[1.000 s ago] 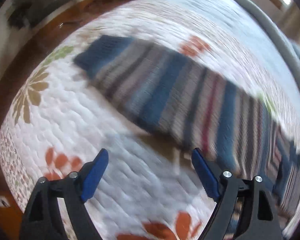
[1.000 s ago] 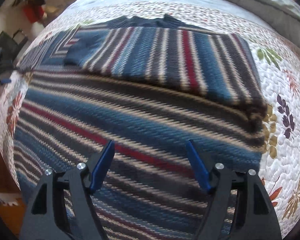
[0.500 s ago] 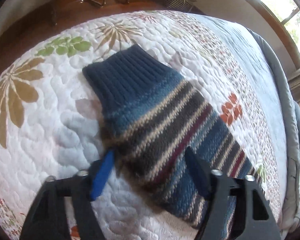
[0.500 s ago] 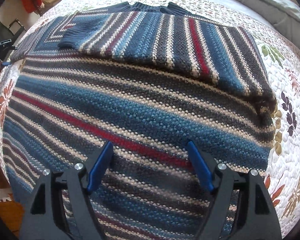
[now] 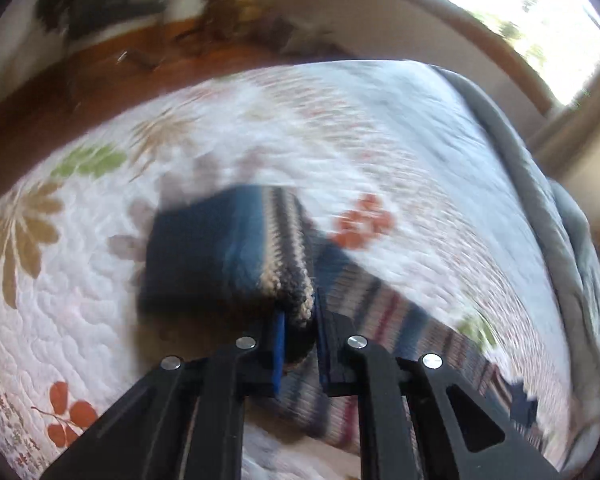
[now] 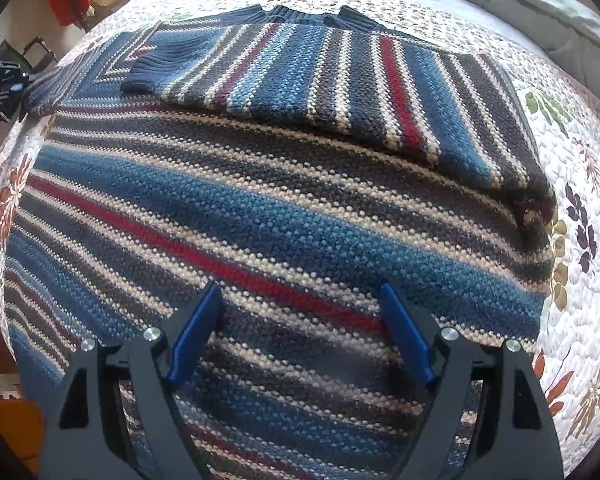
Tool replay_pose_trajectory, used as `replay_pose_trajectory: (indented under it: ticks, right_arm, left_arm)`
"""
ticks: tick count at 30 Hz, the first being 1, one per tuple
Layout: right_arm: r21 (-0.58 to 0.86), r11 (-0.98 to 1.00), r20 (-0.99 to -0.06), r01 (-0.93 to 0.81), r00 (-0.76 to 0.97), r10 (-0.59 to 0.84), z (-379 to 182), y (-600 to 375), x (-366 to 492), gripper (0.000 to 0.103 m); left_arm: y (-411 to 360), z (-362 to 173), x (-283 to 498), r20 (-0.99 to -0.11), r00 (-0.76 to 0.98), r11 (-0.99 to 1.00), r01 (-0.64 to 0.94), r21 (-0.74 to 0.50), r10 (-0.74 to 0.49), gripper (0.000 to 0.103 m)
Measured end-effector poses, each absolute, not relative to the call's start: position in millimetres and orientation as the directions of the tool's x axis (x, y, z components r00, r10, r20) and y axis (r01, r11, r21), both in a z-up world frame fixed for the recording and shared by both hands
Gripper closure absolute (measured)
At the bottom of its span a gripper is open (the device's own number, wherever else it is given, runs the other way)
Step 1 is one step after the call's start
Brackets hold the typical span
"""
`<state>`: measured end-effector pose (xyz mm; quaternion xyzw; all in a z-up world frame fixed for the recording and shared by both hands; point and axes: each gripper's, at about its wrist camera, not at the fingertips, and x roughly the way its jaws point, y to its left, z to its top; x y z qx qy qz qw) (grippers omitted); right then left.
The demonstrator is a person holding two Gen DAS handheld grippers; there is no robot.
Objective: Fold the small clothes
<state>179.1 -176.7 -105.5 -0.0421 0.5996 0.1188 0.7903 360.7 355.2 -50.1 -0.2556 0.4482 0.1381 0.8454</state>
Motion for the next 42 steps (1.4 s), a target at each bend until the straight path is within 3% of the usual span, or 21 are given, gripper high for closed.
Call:
replay_pose_trajectory:
  ticks: [9,18,20,21,22,24,31,42]
  right_arm:
    - [0.123,0.968,-0.95,-0.22,0.257,0.179,-100.9,-191.3,167.6,0.022]
    - [0.176,0.965,-0.937,-0.196,0.265,0.225,-96.6,-210.5,161.6,0.022]
    - [0.181,0.964,-0.935,-0.197,0.27,0.23,-96.0,-211.9,160.6,0.022]
    - [0.182,0.963,-0.934,-0.198,0.272,0.233,-96.4,-210.3,162.0,0.022]
    - [0.187,0.962,-0.932,-0.197,0.273,0.237,-96.3,-210.7,161.6,0.022]
    - [0.192,0.961,-0.931,-0.198,0.273,0.243,-96.3,-212.3,161.6,0.022]
    - [0.181,0.964,-0.939,-0.196,0.256,0.229,-96.3,-208.9,168.5,0.022]
    - [0.191,0.964,-0.942,-0.186,0.241,0.233,-89.8,-208.6,170.2,0.022]
  left_arm:
    - [202.6,-11.6,351.6,-0.784,0.609,0.963,-0.118,-0.24,-0.121,0.09]
    - [64.1,-39.3,325.5,-0.845,0.455,0.958,0.183,-0.221,-0.282,0.086]
    - [58.0,-47.9,318.9,-0.858,0.427,0.956,0.188,-0.224,-0.285,0.069]
    - [57.1,-51.1,316.1,-0.864,0.404,0.951,0.191,-0.241,-0.3,0.052]
    - [59.6,-53.5,310.4,-0.864,0.377,0.94,0.192,-0.281,-0.335,0.043]
    - [67.5,-53.4,300.3,-0.857,0.353,0.926,0.187,-0.329,-0.376,0.038]
    - [119.2,-41.8,314.1,-0.861,0.386,0.938,0.034,-0.346,-0.331,0.036]
    - [144.5,-95.6,370.7,-0.875,0.293,0.875,-0.182,-0.448,-0.386,0.038]
